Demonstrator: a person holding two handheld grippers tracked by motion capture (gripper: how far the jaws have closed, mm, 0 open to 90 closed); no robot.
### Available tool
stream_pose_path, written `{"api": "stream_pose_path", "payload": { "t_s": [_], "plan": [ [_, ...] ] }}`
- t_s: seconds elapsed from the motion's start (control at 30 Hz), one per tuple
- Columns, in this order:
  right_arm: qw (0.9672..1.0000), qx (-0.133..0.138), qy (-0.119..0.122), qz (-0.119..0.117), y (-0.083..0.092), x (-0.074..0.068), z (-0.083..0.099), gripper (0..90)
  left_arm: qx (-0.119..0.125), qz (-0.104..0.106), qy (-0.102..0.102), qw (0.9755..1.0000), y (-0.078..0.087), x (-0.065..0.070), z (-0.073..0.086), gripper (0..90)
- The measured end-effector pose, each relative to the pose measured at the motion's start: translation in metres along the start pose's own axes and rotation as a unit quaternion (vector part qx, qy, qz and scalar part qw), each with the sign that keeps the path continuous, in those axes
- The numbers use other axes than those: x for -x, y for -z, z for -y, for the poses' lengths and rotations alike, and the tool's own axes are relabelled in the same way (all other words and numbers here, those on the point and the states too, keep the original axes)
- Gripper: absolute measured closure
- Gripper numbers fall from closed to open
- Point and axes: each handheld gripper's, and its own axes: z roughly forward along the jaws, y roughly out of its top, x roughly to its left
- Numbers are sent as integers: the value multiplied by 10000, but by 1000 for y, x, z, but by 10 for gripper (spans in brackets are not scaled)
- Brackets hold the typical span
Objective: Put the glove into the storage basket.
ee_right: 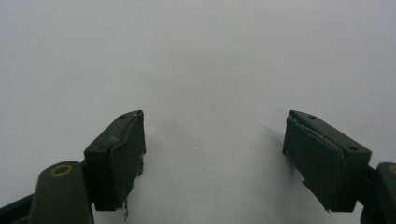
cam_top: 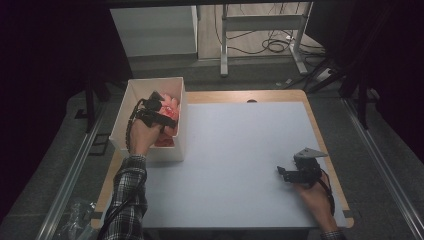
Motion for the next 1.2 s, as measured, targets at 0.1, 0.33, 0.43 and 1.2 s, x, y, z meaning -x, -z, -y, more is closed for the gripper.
{"api": "stream_pose_path", "payload": {
  "t_s": [0.1,0.33,0.43,1.2],
  "plan": [
    [10000,0,0,-1,0,0,0,212,77,66,-22,9999,3,-2,2,37],
    [10000,-1,1,0,0,0,0,212,230,89,-166,9996,8,-2,7,38],
    [10000,-1,1,1,0,0,0,212,304,250,-183,9991,11,-1,10,29],
    [10000,-4,5,4,0,0,0,212,1142,425,-869,9887,43,3,40,0]
  ]
}}
